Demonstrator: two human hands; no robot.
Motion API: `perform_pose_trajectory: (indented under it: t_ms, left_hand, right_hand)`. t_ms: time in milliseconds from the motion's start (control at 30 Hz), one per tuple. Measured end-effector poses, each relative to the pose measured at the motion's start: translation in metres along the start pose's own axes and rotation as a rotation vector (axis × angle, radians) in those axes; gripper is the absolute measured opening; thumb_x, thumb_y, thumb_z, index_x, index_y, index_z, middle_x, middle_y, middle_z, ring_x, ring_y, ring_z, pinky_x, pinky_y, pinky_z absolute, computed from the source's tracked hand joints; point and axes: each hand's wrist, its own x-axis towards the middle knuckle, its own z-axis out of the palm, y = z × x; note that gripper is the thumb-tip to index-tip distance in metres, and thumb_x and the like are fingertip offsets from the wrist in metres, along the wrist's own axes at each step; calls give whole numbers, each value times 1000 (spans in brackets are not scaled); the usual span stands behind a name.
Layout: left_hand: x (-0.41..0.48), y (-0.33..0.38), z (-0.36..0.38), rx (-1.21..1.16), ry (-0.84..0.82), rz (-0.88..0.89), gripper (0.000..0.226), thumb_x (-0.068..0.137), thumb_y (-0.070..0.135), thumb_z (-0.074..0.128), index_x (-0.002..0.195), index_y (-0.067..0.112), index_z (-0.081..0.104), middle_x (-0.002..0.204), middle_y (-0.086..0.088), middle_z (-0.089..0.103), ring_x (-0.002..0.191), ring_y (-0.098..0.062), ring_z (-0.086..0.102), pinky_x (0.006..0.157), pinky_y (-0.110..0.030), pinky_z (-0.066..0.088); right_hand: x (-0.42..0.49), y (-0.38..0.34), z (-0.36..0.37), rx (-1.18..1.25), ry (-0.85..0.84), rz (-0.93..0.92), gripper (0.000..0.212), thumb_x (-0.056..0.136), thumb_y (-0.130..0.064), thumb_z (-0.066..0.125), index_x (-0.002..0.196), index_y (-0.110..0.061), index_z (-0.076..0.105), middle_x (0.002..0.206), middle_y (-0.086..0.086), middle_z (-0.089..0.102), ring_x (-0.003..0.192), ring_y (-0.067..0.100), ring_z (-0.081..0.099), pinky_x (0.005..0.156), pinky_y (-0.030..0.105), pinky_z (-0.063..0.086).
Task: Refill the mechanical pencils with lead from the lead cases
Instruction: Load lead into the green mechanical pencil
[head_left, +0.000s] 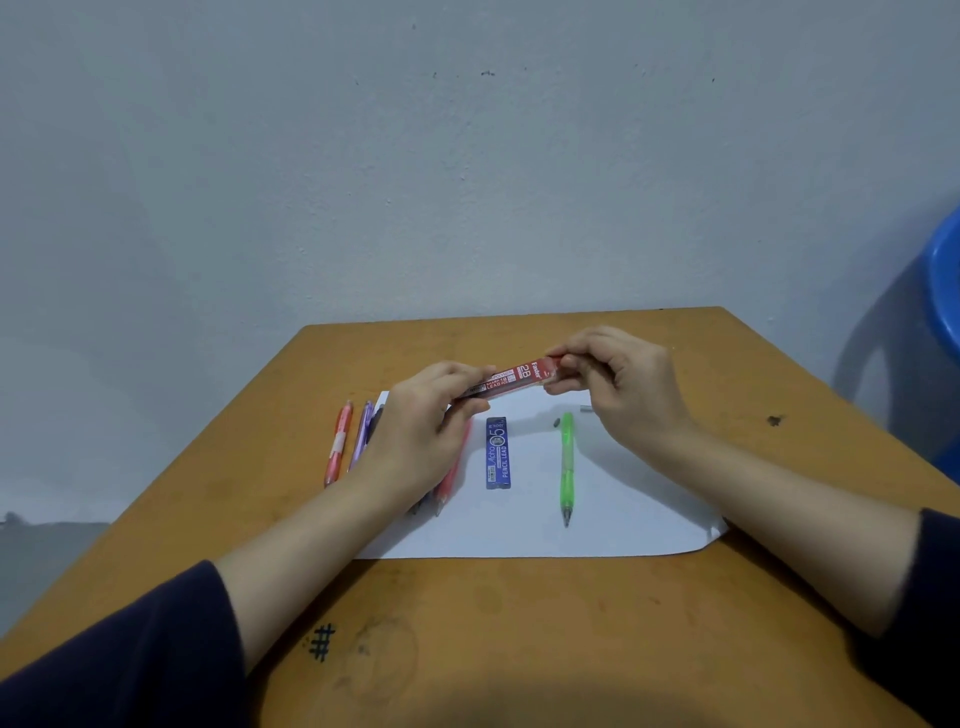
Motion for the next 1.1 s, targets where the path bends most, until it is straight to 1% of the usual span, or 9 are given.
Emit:
perform_pose_trajectory:
  t_ms: [100,200,300,467,567,667,833,933,1100]
  left_hand:
    - [1,2,-1,11,7,-3,31,82,5,61,112,0,68,103,-9,70,97,-6,54,84,3,35]
    - [1,5,0,5,22,-9,31,84,7,61,113,0,68,102,-9,71,95,-3,54,82,2,36]
    - [0,8,2,-9,48,-28,31,84,7,61,114,1,68,101,-9,71,92,2,51,81,3,35]
    - [-2,15,1,-41,44,-30,32,85,9,59,115,2,67,99,-7,70,93,-5,55,80,3,34]
    - [-1,19,1,-42,63,-26,31,85,8,61,115,3,67,100,-6,71,94,-6,55,81,3,34]
    - [-1,23,1,-72,67,-72,30,87,7,64,117,7,67,109,-2,69,102,-4,54,86,4,32]
    - [0,25,-2,-123,-1,-197,34,93,17,60,127,18,60,132,12,53,121,4,45,98,1,27]
    - [1,31,-5,-354,-47,-399,33,95,23,55,128,24,58,128,17,53,110,15,49,93,-1,35]
    - [3,43,-5,-726,-24,-712,25,97,26,49,115,22,67,121,8,65,112,-4,59,94,-23,48]
  right_hand:
    - [1,-8,-1,172,6,174,32,91,15,46,94,-9,67,84,9,64,66,16,70,66,19,56]
    - [0,-18,2,493,40,405,21,90,9,52,93,-7,65,82,9,68,66,17,71,62,20,56]
    - [-3,-22,7,667,38,489,22,81,9,61,97,-6,63,81,10,68,63,17,68,54,20,52]
    - [-7,-21,13,744,15,572,31,65,-4,69,96,-8,65,69,7,67,51,14,54,50,18,46]
    - [-7,-22,13,726,40,555,30,66,-5,70,95,-9,66,70,2,67,55,13,54,45,20,43]
    - [-7,-28,12,689,60,555,23,79,-1,66,100,-9,66,83,0,67,69,9,59,46,22,48]
    - [-5,-31,10,689,160,581,17,88,-4,60,105,-9,62,106,4,68,97,13,65,72,36,60]
    - [-2,-27,6,592,182,482,17,90,-6,59,104,-16,59,107,1,70,103,13,65,77,35,57]
    - [-3,-15,0,138,128,206,35,89,-9,63,114,-34,58,100,-10,66,98,2,61,78,27,52]
